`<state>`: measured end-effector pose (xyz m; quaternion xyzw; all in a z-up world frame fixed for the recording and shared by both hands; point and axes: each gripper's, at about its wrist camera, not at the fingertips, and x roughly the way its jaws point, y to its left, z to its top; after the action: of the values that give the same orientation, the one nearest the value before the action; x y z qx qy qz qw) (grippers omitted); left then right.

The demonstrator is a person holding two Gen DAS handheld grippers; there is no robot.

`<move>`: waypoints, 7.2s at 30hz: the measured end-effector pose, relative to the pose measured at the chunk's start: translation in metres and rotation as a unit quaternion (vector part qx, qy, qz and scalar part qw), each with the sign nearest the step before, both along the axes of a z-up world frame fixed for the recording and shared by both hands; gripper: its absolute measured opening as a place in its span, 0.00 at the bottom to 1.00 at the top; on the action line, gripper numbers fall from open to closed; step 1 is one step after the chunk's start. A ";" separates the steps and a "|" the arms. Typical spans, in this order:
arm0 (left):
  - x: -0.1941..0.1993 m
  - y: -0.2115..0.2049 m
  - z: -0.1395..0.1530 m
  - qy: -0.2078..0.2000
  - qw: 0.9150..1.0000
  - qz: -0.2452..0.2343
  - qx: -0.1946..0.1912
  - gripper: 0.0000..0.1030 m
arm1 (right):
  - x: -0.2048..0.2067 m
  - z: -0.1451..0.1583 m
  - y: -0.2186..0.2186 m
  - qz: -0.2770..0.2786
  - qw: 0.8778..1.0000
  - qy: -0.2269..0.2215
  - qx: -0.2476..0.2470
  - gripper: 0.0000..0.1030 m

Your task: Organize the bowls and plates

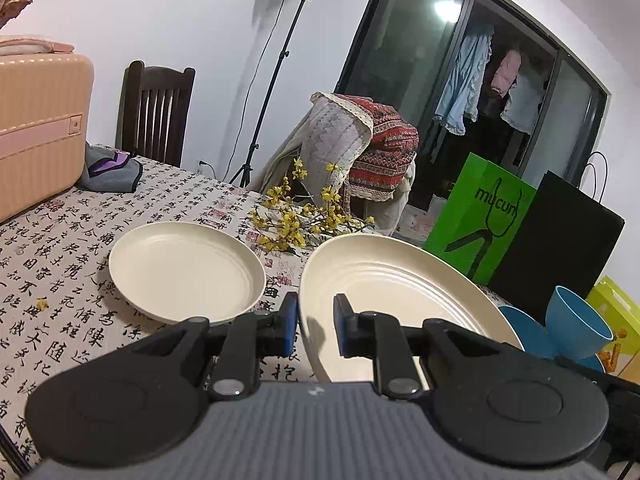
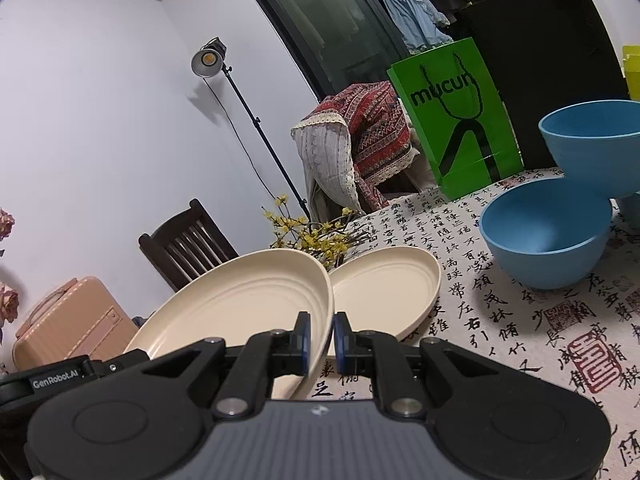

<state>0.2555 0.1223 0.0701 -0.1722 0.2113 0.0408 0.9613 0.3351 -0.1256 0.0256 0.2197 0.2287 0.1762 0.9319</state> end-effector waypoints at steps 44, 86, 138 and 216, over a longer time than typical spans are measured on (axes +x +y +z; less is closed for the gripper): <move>-0.054 -0.044 -0.008 -0.035 0.997 -0.068 -0.010 0.18 | -0.071 -0.002 -0.060 -0.029 0.999 -0.031 -0.002 0.12; -0.087 -0.064 -0.033 -0.051 0.992 -0.116 -0.028 0.18 | -0.119 -0.020 -0.087 -0.066 0.997 -0.041 0.011 0.12; -0.097 -0.095 -0.077 -0.006 0.985 -0.174 -0.002 0.18 | -0.156 -0.061 -0.117 -0.091 0.996 -0.018 -0.010 0.12; -0.088 -0.112 -0.113 0.058 0.982 -0.179 0.006 0.27 | -0.147 -0.102 -0.130 -0.092 0.995 0.041 -0.020 0.19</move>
<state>0.1675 0.0103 -0.0424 -0.1235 0.2939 -0.1209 0.9401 0.1884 -0.2556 -0.0762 0.2282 0.2486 0.0757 0.9383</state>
